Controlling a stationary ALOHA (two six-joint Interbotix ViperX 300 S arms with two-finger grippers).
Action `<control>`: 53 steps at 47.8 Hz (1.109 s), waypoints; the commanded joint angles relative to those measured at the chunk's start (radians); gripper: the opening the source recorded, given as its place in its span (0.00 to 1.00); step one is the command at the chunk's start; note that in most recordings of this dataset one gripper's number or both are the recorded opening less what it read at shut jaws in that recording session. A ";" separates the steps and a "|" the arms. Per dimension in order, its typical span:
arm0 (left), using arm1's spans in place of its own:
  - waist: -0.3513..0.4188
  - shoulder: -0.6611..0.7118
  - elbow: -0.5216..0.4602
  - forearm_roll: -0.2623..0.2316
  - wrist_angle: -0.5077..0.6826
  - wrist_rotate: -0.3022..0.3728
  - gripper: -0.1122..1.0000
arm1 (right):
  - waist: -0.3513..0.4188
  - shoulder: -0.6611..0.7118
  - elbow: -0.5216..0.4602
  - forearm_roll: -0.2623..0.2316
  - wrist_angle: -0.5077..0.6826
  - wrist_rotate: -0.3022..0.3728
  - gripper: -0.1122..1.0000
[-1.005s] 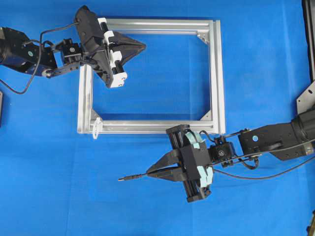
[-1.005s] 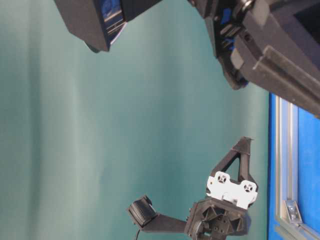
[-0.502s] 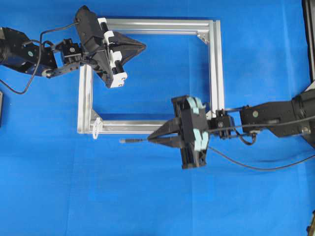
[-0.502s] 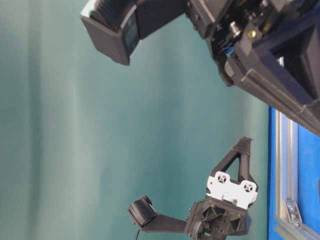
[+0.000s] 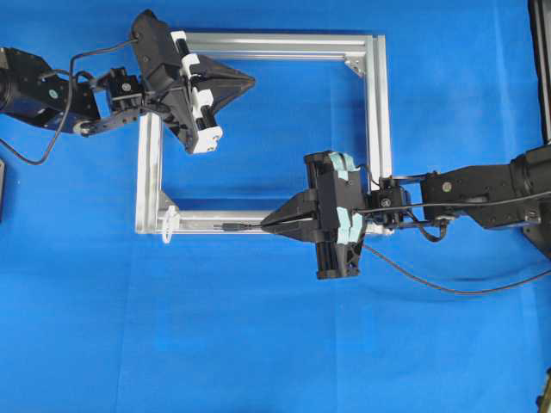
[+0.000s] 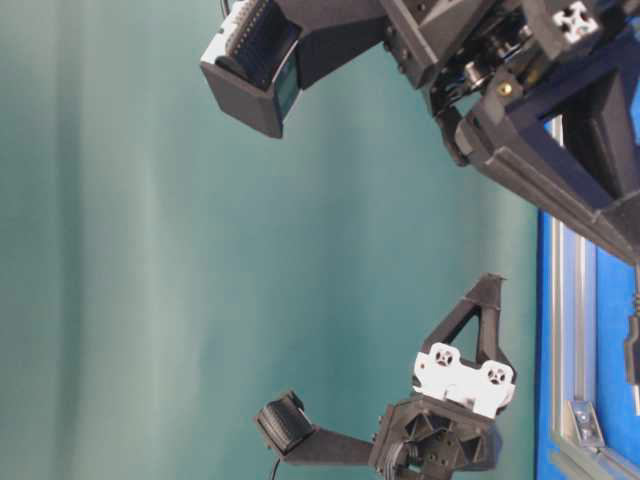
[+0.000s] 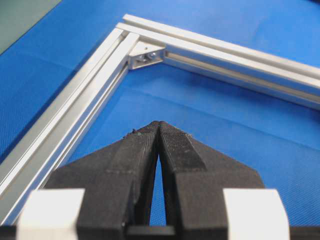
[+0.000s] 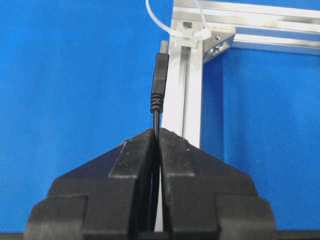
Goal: Insert the wire through the string loop located on the left side.
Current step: 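Move the right gripper with the cable plug left toward the zip-tie loop, then align the cable plug tip with the white zip-tie loop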
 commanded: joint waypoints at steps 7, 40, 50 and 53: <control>-0.002 -0.028 -0.009 0.003 -0.006 -0.002 0.10 | 0.000 -0.018 -0.020 0.000 -0.006 0.000 0.10; -0.002 -0.028 -0.011 0.005 -0.006 -0.002 0.10 | -0.018 0.127 -0.201 -0.012 0.043 -0.017 0.10; -0.002 -0.031 -0.008 0.005 -0.005 -0.002 0.10 | -0.021 0.147 -0.222 -0.012 0.043 -0.020 0.10; -0.002 -0.031 -0.008 0.005 -0.006 -0.002 0.10 | -0.021 0.147 -0.222 -0.012 0.043 -0.020 0.10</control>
